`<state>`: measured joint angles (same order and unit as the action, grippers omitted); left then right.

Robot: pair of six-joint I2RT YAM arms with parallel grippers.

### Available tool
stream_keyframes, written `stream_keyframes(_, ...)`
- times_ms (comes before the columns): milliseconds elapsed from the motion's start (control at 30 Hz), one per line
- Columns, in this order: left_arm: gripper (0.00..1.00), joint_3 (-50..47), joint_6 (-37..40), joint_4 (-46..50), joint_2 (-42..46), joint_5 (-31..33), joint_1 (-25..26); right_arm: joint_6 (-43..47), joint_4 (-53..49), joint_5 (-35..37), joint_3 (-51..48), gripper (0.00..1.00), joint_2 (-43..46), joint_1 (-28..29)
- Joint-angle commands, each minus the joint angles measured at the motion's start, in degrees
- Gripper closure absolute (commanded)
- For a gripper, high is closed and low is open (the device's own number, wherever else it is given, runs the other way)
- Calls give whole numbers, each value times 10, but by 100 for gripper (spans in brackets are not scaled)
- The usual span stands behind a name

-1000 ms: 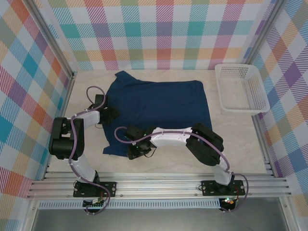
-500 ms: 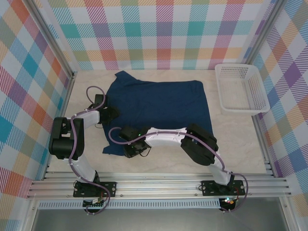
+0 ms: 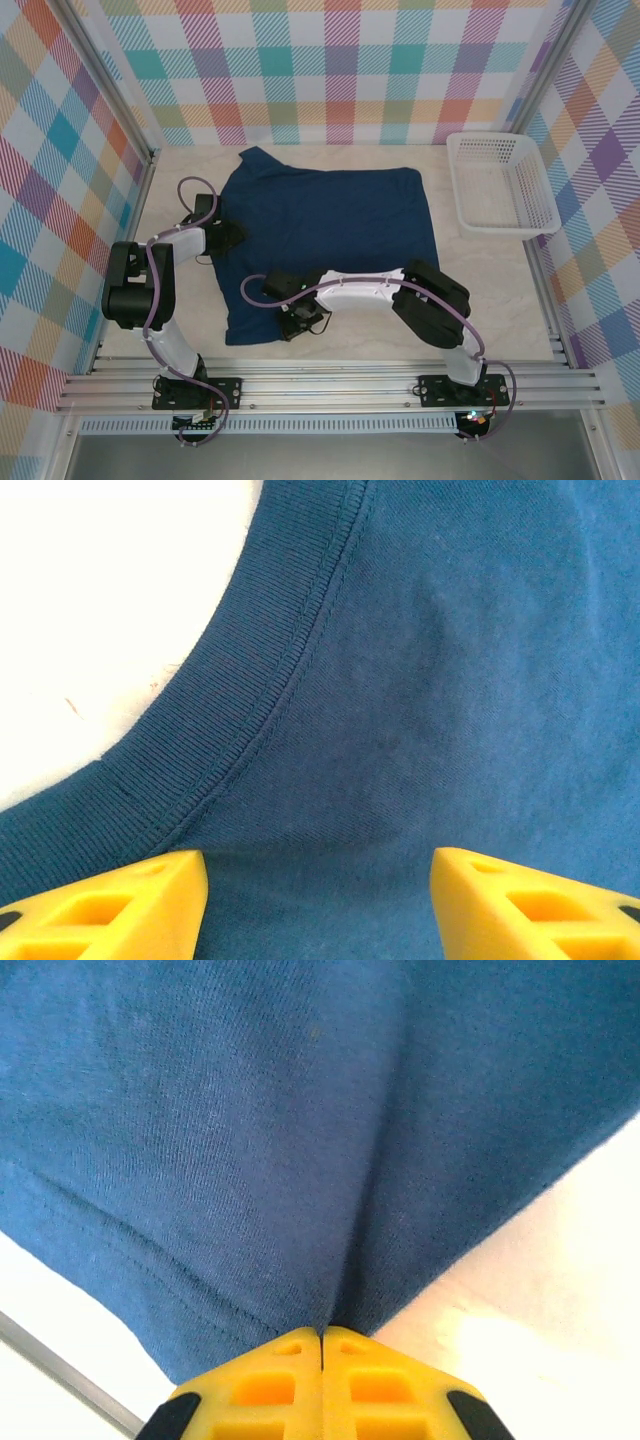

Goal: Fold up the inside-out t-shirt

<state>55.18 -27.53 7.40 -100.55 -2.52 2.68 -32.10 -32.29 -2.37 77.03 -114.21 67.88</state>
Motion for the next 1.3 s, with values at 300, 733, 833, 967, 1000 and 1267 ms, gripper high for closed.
stream_keyframes(300,37,37,14,50,5,-1,-13,37,-58,-23,3,73,51,6)
stream_keyframes(733,30,-72,-44,17,219,-91,-6,79,-55,64,-62,50,211,-117)
stream_keyframes(833,28,-113,-54,17,260,-122,13,82,-72,103,-90,49,253,-186)
stream_keyframes(967,25,-152,-42,37,313,-131,57,78,-109,157,-141,46,315,-285)
stream_keyframes(1000,23,-160,-42,39,321,-130,72,76,-114,162,-161,45,329,-315)
stream_keyframes(1267,22,-153,-31,80,332,-151,187,41,-134,136,-285,44,418,-511)
